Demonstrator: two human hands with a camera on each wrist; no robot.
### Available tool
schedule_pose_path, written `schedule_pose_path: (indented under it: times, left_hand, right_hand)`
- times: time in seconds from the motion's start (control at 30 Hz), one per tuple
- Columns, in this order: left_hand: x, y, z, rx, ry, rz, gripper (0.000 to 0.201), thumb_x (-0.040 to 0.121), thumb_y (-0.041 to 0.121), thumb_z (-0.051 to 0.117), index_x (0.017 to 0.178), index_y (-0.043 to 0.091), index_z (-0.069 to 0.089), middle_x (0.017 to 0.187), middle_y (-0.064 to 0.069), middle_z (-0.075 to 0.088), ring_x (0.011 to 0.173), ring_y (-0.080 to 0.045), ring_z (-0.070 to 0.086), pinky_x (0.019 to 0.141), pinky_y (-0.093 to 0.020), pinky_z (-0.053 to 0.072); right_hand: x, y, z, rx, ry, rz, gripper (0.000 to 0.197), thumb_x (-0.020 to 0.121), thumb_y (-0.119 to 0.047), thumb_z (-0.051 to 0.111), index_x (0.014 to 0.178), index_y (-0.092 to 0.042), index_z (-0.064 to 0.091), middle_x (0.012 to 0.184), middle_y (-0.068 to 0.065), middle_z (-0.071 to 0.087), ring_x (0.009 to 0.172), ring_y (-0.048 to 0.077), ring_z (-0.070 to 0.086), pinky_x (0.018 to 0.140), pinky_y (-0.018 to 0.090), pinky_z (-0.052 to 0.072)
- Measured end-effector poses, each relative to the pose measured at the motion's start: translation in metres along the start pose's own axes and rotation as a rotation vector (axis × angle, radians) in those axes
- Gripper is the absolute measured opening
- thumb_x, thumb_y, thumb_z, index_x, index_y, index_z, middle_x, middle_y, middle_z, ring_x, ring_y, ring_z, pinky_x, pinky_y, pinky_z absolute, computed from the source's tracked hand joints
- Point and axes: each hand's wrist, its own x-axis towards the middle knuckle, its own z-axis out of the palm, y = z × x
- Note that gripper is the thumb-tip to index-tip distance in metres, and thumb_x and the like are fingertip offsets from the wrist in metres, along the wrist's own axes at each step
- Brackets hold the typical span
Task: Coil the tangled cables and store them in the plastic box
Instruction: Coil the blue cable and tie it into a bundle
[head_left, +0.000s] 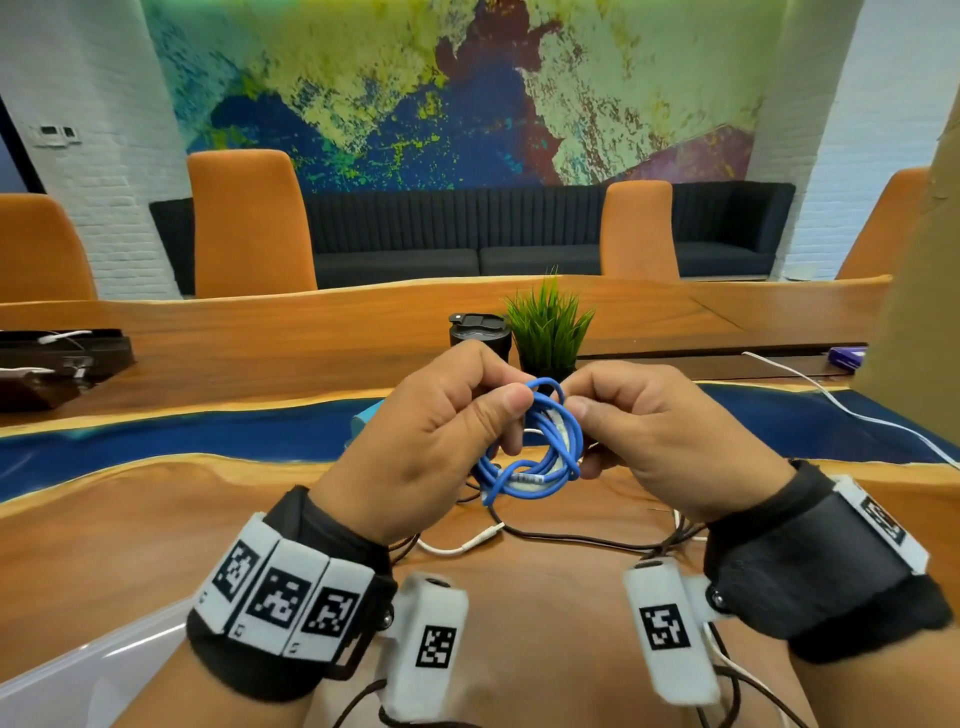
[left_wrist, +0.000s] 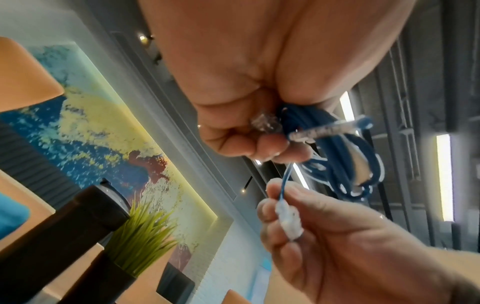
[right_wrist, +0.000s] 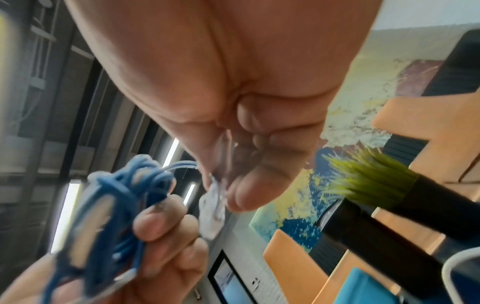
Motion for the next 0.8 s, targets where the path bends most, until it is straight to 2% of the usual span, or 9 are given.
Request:
schedule_pose_path:
  times: [0.07, 0.13, 0.23, 0.3, 0.37, 0.43, 0.57, 0.67, 0.8]
  left_hand:
    - [0.0, -0.001, 0.004, 0.024, 0.026, 0.021, 0.015, 0.098, 0.03, 0.048, 0.098, 0.022, 0.06, 0.073, 0.0, 0.062, 0.066, -0.005, 0.055, 0.061, -0.019, 0.045]
    - [0.0, -0.001, 0.008, 0.034, 0.05, 0.042, 0.014, 0.098, 0.03, 0.048, 0.098, 0.022, 0.059, 0.073, 0.004, 0.059, 0.067, -0.005, 0.055, 0.063, -0.016, 0.044]
    - [-0.002, 0.0, 0.017, 0.004, 0.07, 0.06, 0.015, 0.098, 0.029, 0.047, 0.1, 0.019, 0.058, 0.077, 0.019, 0.061, 0.072, -0.004, 0.061, 0.064, -0.016, 0.048]
    - [-0.002, 0.0, 0.021, 0.022, 0.086, 0.082, 0.013, 0.098, 0.03, 0.047, 0.1, 0.023, 0.057, 0.081, 0.022, 0.062, 0.074, -0.004, 0.062, 0.064, -0.018, 0.05]
    - [-0.002, 0.0, 0.021, 0.001, 0.106, 0.089, 0.011, 0.098, 0.029, 0.046, 0.099, 0.025, 0.057, 0.08, 0.022, 0.062, 0.073, -0.003, 0.062, 0.063, -0.016, 0.049]
    - [-0.001, -0.001, 0.016, -0.007, 0.126, 0.099, 0.012, 0.099, 0.026, 0.046, 0.099, 0.024, 0.057, 0.076, 0.018, 0.061, 0.068, -0.004, 0.058, 0.061, -0.015, 0.046]
    - [0.0, -0.003, 0.01, 0.005, 0.12, 0.106, 0.014, 0.099, 0.026, 0.046, 0.101, 0.019, 0.058, 0.072, 0.01, 0.056, 0.065, -0.007, 0.053, 0.058, -0.02, 0.044]
    - [-0.002, -0.003, 0.016, 0.02, 0.076, 0.096, 0.014, 0.099, 0.029, 0.046, 0.101, 0.021, 0.057, 0.076, 0.012, 0.058, 0.068, -0.008, 0.055, 0.06, -0.02, 0.046]
    - [-0.003, -0.004, 0.019, 0.096, 0.083, 0.108, 0.013, 0.099, 0.033, 0.046, 0.102, 0.026, 0.056, 0.09, 0.015, 0.064, 0.081, -0.007, 0.065, 0.065, -0.019, 0.053]
  right_hand:
    - [0.001, -0.003, 0.007, 0.166, 0.083, 0.061, 0.019, 0.099, -0.007, 0.048, 0.096, -0.004, 0.067, 0.082, 0.017, 0.067, 0.068, 0.021, 0.064, 0.059, 0.032, 0.059]
    - [0.002, -0.005, 0.013, 0.377, 0.168, 0.121, 0.019, 0.099, -0.008, 0.048, 0.098, -0.001, 0.067, 0.084, 0.02, 0.067, 0.069, 0.025, 0.064, 0.056, 0.03, 0.058]
    - [0.003, -0.007, 0.024, 0.546, 0.21, 0.173, 0.022, 0.098, -0.013, 0.051, 0.103, 0.0, 0.067, 0.083, 0.016, 0.07, 0.066, 0.023, 0.064, 0.054, 0.029, 0.055]
    - [0.003, -0.006, 0.031, 0.554, 0.225, 0.181, 0.023, 0.098, -0.017, 0.051, 0.102, -0.002, 0.068, 0.081, 0.015, 0.069, 0.065, 0.022, 0.062, 0.053, 0.03, 0.054]
    - [0.003, -0.004, 0.031, 0.516, 0.213, 0.169, 0.022, 0.098, -0.018, 0.052, 0.101, -0.004, 0.068, 0.077, 0.01, 0.069, 0.062, 0.018, 0.062, 0.052, 0.027, 0.052]
    - [0.002, -0.004, 0.027, 0.479, 0.168, 0.148, 0.019, 0.097, -0.018, 0.054, 0.1, -0.006, 0.068, 0.076, 0.008, 0.07, 0.063, 0.017, 0.064, 0.053, 0.027, 0.052]
    - [0.0, -0.007, 0.016, 0.484, 0.144, 0.11, 0.017, 0.094, -0.013, 0.055, 0.099, -0.003, 0.068, 0.078, 0.013, 0.07, 0.064, 0.019, 0.064, 0.051, 0.026, 0.052]
    - [0.0, -0.008, 0.021, 0.542, 0.202, 0.112, 0.019, 0.096, -0.01, 0.053, 0.102, 0.001, 0.067, 0.078, 0.014, 0.07, 0.06, 0.018, 0.066, 0.05, 0.023, 0.053]
    - [0.001, -0.009, 0.029, 0.596, 0.271, 0.169, 0.02, 0.096, -0.013, 0.052, 0.101, 0.0, 0.067, 0.077, 0.013, 0.07, 0.059, 0.018, 0.064, 0.051, 0.026, 0.053]
